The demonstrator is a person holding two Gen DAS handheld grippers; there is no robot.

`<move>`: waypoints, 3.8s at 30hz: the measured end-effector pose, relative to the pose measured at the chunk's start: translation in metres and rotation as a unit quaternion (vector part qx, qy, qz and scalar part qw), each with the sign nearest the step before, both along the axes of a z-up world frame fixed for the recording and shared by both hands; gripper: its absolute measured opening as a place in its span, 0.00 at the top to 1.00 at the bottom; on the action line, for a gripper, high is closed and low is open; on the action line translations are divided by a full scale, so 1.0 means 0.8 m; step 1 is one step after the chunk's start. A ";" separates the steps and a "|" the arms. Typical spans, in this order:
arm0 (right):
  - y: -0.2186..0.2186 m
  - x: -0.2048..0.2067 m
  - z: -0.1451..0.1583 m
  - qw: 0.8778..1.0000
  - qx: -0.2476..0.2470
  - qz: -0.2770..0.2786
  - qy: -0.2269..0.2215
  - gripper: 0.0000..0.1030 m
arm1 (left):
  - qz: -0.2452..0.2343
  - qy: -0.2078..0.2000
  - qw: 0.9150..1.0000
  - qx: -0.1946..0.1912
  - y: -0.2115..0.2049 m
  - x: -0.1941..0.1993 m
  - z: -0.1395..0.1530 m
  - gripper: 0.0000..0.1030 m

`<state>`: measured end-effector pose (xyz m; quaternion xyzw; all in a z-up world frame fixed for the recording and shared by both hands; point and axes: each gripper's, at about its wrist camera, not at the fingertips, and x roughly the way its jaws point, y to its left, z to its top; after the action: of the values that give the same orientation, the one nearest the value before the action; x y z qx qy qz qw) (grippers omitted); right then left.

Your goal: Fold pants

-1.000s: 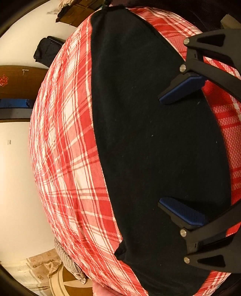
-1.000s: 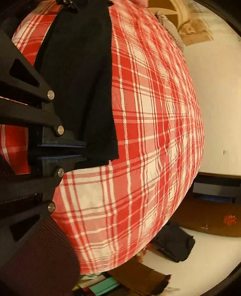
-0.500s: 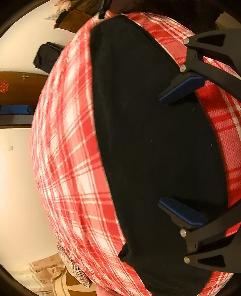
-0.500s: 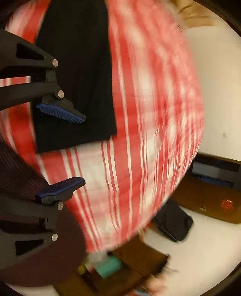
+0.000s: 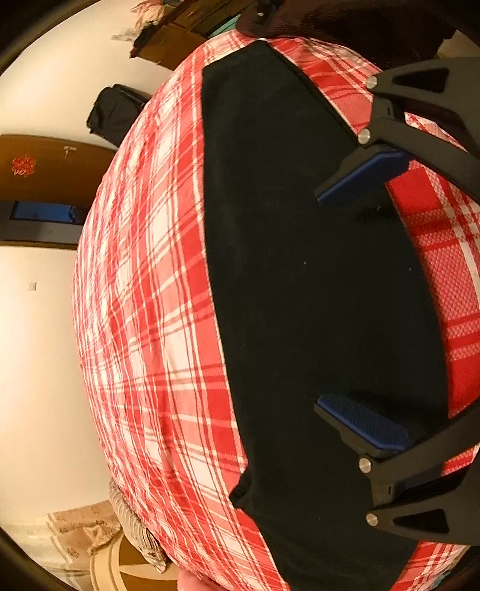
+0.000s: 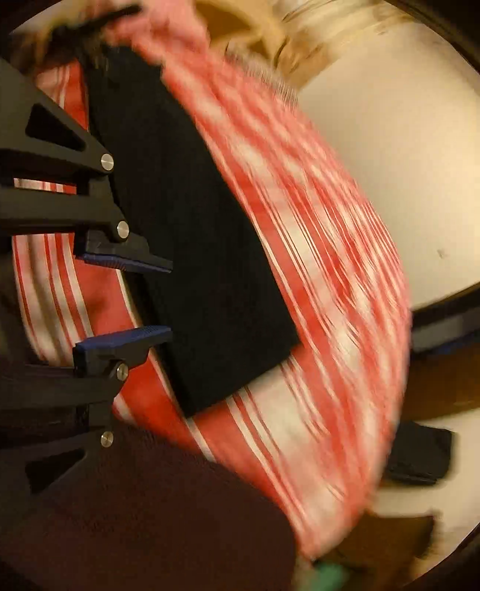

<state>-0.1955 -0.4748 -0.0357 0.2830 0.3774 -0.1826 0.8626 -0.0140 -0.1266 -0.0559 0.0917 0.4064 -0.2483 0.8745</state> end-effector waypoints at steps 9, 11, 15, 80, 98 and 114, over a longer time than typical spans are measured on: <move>0.009 0.031 -0.071 0.986 0.161 -0.032 -0.011 0.58 | 0.010 0.014 1.000 -0.003 0.008 0.005 -0.005 0.00; 0.009 0.028 -0.068 0.984 0.173 -0.031 -0.025 0.54 | 0.008 0.018 1.000 -0.002 0.008 0.005 -0.007 0.00; 0.012 0.020 -0.055 0.986 0.158 -0.031 -0.039 0.54 | 0.005 0.014 1.000 -0.001 0.007 0.003 -0.007 0.00; 0.080 0.112 0.033 0.992 -0.089 0.058 -0.065 0.38 | 0.259 -0.030 0.965 0.007 0.256 0.089 -0.018 0.00; -0.072 0.035 -0.035 0.993 -0.076 0.003 0.087 0.54 | 0.079 -0.058 0.994 0.048 0.088 0.036 0.006 0.00; -0.058 0.059 -0.033 0.966 -0.193 0.051 0.165 0.93 | 0.084 -0.051 0.994 0.053 0.081 0.032 0.008 0.00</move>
<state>-0.1486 -0.5210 -0.0622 0.0576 0.4861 -0.2518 0.8349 0.0115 -0.0618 -0.0496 0.1162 0.3806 -0.1474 0.9055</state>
